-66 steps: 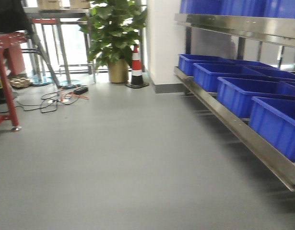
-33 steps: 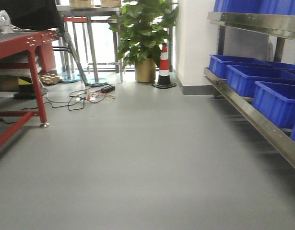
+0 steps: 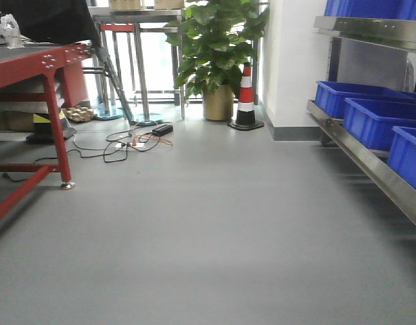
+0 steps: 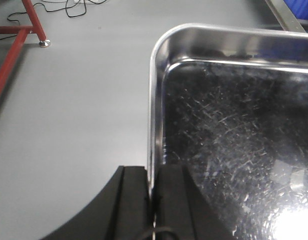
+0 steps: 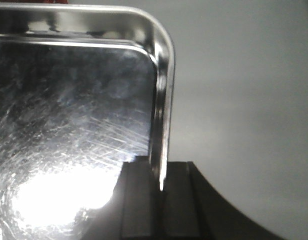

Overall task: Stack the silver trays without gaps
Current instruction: 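Hold the tray with both grippers while the base turns away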

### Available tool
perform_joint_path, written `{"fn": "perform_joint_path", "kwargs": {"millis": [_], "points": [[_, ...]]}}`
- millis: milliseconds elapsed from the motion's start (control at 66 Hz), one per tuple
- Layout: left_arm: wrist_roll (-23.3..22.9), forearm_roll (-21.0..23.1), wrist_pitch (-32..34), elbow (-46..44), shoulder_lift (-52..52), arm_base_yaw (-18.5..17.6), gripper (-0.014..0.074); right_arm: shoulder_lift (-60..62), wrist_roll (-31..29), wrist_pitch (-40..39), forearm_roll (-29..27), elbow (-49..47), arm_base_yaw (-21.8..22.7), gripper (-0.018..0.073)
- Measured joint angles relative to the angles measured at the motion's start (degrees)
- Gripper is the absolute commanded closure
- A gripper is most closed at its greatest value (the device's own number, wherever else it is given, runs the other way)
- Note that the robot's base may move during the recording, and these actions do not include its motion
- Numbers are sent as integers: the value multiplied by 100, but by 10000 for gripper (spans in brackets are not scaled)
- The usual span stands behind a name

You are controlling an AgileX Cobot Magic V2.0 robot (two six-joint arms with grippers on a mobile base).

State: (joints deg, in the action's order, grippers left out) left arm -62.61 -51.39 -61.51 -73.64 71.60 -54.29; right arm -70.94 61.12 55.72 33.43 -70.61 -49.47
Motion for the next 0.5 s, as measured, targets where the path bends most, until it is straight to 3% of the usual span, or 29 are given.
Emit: {"fn": "perform_joint_path", "kwargs": {"millis": [500], "points": [[0, 0, 0, 0, 0, 0, 613, 0, 0, 0, 0, 0, 0, 585]]}}
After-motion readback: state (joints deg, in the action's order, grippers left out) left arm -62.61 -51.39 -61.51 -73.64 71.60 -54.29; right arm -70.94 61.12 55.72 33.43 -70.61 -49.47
